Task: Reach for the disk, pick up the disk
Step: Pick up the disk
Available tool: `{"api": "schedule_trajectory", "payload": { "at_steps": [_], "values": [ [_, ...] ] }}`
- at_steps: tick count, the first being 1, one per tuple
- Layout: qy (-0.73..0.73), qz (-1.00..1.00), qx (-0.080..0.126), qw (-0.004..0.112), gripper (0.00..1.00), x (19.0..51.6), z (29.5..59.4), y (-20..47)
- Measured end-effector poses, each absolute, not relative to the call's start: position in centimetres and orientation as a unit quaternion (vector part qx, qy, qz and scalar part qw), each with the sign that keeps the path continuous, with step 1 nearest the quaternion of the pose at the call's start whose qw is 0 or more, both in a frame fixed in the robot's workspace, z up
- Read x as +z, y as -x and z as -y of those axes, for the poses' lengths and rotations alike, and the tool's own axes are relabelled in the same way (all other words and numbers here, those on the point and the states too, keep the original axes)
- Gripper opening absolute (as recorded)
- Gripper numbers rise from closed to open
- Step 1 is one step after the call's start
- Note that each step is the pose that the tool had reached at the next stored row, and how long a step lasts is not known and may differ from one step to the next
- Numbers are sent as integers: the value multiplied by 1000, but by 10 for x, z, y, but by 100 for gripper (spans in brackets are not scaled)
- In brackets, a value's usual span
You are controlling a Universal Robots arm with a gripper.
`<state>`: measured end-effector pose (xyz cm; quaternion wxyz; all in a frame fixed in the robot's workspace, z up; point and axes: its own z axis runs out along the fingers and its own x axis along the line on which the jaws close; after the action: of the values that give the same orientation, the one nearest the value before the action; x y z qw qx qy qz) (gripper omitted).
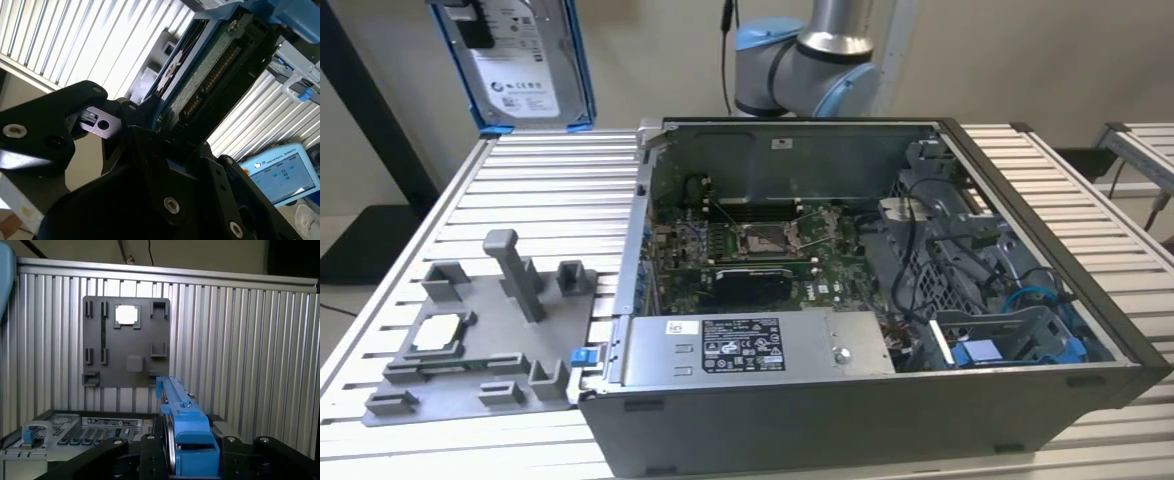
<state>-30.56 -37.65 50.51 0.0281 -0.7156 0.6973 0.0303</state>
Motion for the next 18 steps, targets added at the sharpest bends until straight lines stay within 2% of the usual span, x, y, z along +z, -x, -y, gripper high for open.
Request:
{"api": "schedule_trajectory", "payload": {
  "at_steps": [18],
  "values": [
    [716, -697, 31, 28, 0, 505, 376, 253]
  ]
}}
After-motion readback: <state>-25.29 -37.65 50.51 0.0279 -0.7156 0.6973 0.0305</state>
